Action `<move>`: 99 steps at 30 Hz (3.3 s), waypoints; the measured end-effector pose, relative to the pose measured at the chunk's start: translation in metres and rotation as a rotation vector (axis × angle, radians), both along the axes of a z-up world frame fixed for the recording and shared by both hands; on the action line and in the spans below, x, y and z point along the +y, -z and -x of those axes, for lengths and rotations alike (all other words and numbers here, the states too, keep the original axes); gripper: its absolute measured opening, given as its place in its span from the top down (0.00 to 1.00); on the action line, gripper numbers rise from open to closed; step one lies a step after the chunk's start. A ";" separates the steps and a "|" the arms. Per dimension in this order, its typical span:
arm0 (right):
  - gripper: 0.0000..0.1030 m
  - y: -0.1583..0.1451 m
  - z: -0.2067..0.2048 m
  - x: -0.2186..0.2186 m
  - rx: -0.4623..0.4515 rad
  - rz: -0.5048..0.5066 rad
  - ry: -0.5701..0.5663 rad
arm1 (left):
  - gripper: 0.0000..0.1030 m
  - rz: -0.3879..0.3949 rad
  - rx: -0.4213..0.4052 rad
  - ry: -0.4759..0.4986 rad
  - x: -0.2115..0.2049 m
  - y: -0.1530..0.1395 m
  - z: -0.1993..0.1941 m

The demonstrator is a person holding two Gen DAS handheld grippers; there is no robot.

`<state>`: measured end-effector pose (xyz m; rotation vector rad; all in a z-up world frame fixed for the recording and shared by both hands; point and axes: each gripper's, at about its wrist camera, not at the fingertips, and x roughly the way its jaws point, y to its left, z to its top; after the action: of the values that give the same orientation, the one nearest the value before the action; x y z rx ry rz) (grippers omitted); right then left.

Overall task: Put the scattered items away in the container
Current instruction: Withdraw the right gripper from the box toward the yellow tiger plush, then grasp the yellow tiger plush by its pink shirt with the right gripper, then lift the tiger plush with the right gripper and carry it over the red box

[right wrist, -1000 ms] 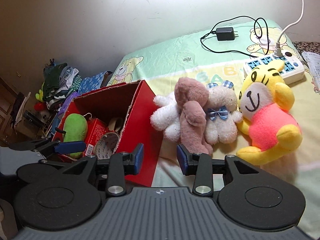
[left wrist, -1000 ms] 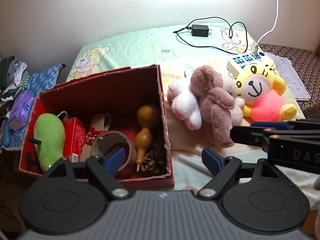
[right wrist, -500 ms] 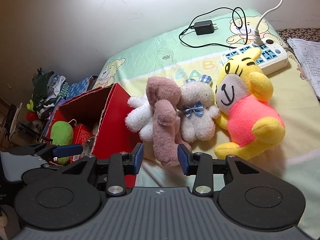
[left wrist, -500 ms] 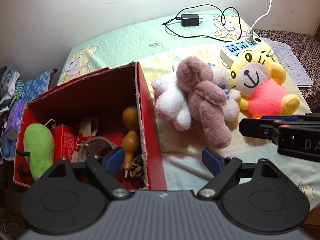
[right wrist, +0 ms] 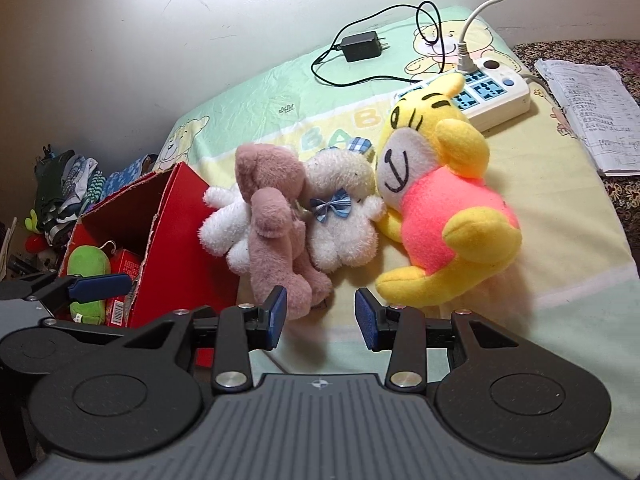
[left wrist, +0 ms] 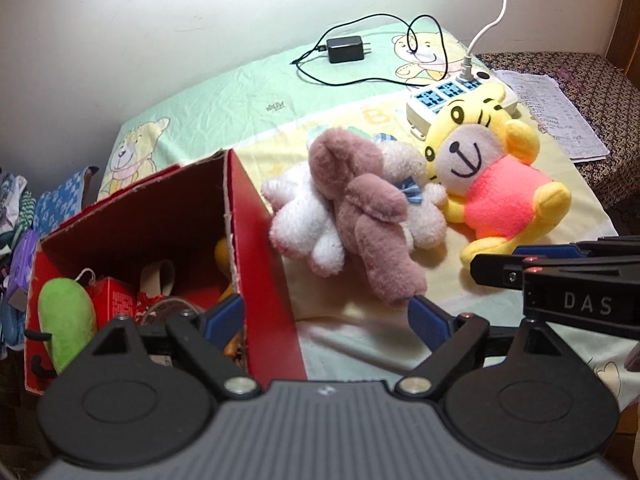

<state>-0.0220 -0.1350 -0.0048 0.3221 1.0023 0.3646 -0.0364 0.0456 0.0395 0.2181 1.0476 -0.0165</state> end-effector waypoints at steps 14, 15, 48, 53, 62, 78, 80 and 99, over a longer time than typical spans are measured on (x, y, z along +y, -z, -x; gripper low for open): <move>0.59 0.028 0.002 -0.064 0.064 -0.029 0.080 | 0.16 0.213 0.073 0.101 -0.049 0.045 0.007; 0.59 0.029 0.002 -0.069 0.067 -0.032 0.083 | 0.17 0.249 0.082 0.104 -0.050 0.047 0.006; 0.30 0.014 -0.105 -0.079 -0.024 0.022 -0.121 | 0.02 0.552 0.127 0.049 -0.078 0.091 -0.080; 0.29 0.032 -0.120 -0.073 0.022 0.042 -0.136 | 0.00 0.568 0.157 0.076 -0.082 0.096 -0.092; 0.37 0.061 -0.137 -0.085 0.160 -0.109 -0.117 | 0.02 0.631 0.234 0.080 -0.082 0.114 -0.107; 0.51 0.032 -0.096 -0.109 0.132 -0.171 -0.025 | 0.15 0.578 0.182 0.262 -0.106 0.077 -0.077; 0.51 0.022 -0.088 -0.110 0.113 -0.182 -0.019 | 0.16 0.571 0.159 0.286 -0.106 0.068 -0.069; 0.51 -0.069 -0.037 -0.019 -0.140 -0.240 -0.140 | 0.17 0.556 -0.101 0.284 -0.005 -0.034 -0.003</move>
<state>0.0154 -0.1539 0.0643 0.4377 0.8468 0.6292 -0.0330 0.0410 0.0738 -0.1390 0.8678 -0.5411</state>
